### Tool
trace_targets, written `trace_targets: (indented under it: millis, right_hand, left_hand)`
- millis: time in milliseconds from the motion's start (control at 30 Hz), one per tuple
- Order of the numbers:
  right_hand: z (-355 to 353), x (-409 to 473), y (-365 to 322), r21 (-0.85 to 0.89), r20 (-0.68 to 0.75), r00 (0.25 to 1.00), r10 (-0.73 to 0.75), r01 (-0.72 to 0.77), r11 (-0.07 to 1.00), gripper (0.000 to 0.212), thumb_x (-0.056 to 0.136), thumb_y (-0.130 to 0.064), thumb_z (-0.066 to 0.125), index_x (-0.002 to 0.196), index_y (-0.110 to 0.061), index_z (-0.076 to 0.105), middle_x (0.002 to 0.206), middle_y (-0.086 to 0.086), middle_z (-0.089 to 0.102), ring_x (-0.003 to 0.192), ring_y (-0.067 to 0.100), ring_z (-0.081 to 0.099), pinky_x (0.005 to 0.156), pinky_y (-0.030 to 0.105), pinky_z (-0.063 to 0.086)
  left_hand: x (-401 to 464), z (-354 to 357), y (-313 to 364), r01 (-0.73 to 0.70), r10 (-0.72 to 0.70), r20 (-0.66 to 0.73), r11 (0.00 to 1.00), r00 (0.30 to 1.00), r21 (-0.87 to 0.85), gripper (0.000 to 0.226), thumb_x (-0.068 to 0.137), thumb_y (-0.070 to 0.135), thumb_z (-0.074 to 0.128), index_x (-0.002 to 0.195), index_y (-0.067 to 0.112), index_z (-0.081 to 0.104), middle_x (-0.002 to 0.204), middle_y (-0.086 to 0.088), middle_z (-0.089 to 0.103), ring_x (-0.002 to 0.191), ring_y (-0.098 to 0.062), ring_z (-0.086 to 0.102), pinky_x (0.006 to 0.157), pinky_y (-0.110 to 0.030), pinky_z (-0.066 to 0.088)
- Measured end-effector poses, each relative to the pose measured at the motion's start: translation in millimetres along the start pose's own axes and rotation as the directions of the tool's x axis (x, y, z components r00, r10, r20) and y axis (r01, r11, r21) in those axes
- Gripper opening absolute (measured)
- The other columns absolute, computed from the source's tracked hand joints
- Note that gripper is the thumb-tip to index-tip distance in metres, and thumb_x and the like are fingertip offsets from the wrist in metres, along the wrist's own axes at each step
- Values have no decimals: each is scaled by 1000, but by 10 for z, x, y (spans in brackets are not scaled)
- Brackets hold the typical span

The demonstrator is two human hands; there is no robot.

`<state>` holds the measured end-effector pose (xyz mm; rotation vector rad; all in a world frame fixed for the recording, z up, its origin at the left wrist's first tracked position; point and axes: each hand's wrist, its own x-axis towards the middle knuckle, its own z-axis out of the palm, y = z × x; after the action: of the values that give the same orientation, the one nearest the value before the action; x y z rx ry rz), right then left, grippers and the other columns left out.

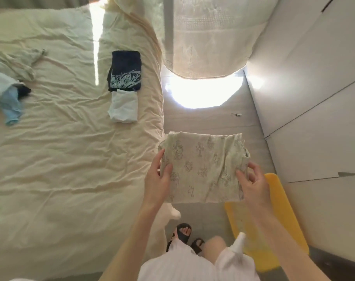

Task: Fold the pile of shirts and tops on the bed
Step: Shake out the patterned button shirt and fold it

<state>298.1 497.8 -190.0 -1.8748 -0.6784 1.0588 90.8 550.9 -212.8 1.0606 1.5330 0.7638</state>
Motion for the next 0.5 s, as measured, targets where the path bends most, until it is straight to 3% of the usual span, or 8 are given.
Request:
trace_targets:
  millis: [100,200,267,400,500]
  right_hand:
    - [81,467,-268,-9,119,993,-19,20,1000,16,95,-19,53,104,-31,49,90,-3,65,76,11,65,56,24,56]
    - [157,952,-465,-77,255,965,-65,87,993,14,95,-19,52,105,-29,50,91,-3,64,80,12,64,52,17,54]
    - [190,1274,-606,-130,353,932,-85,139,982,13,95,-17,53,103,-28,52,89,0,65,77,15,64,51,19,54]
    - [271,1886,-927,-215,494,866,-85,216,952,21,95,-11,53,91,-31,53,80,12,64,64,23,57,48,25,47]
    - [449,2328,-1154,-252,561,827,-48,226,941,23,94,-9,54,88,-31,55,82,20,62,67,24,54,56,34,44]
  left_hand:
    - [248,67,138,57,-63,-118,997,991,-60,46,96,19,49,138,35,40,128,-1,53,105,-16,56,85,-31,50]
    - [410,204,218,102,-133,-231,985,964,-139,46,97,18,49,138,34,40,124,0,54,100,-12,56,75,-21,48]
    - [500,355,281,136,-194,-309,970,931,-200,45,97,17,49,139,32,40,124,-1,54,100,-13,56,74,-21,46]
    - [715,669,405,185,-304,-410,934,860,-305,45,96,19,50,138,33,41,125,-5,55,106,-19,55,89,-35,49]
    - [993,771,530,163,-329,-466,918,821,-361,47,95,18,51,138,34,41,126,-5,55,107,-20,56,93,-42,49]
